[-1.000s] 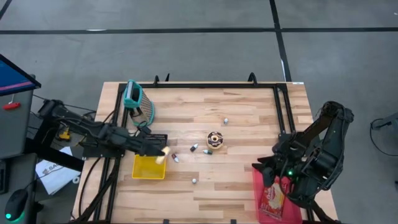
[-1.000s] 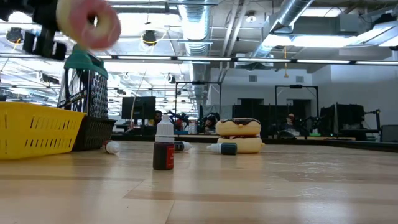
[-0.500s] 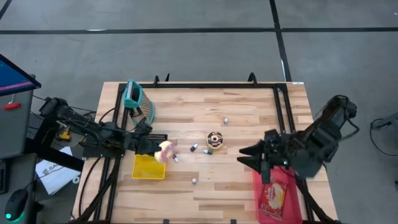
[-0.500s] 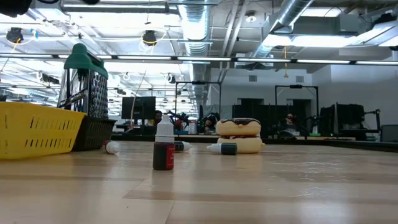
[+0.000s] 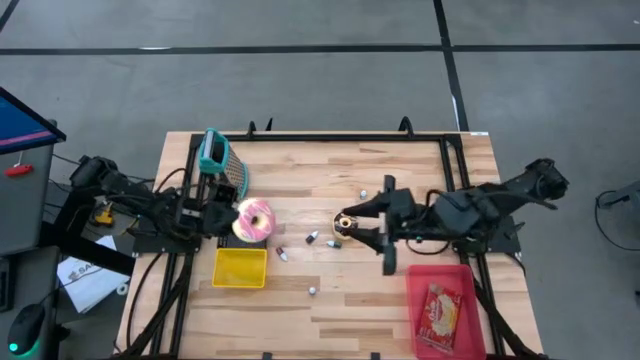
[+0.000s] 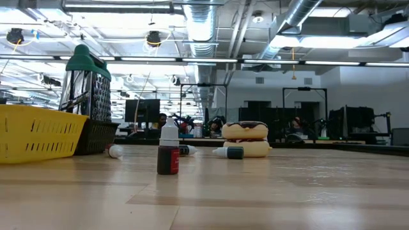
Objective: Pick & Place Food Item
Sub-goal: Put the pink donut into the black bin
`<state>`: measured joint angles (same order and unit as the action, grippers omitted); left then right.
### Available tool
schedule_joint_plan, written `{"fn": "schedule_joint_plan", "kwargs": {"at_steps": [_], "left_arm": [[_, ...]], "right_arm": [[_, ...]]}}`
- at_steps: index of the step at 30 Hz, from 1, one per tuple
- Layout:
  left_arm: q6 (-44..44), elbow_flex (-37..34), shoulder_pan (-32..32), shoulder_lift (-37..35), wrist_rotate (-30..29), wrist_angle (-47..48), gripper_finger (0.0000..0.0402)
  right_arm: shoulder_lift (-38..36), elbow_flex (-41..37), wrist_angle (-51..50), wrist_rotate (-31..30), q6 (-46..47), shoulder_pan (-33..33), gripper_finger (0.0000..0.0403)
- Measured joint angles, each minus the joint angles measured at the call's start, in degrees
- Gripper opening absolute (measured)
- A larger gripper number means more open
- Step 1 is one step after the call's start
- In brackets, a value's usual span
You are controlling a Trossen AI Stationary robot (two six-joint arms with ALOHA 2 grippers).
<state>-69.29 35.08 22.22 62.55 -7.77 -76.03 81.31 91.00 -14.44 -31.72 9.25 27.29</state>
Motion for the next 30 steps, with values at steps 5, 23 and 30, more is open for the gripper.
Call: {"fn": "schedule_joint_plan", "kwargs": {"at_steps": [5, 23, 30], "left_arm": [[4.33, 5.03, 0.00, 1.11, -3.61, 0.14, 0.0102], [8.68, 12.23, -4.14, 5.04, -23.80, -0.02, 0.0102], [1.88, 18.02, -8.64, 10.08, -24.00, 0.13, 0.0102]], "right_arm": [[4.40, 0.00, 10.27, -7.99, -26.06, 0.40, 0.0180], [14.69, 0.85, 41.97, -23.62, -70.50, -3.02, 0.0190], [14.60, 2.19, 41.99, -20.80, -72.44, -5.27, 0.0190]]}}
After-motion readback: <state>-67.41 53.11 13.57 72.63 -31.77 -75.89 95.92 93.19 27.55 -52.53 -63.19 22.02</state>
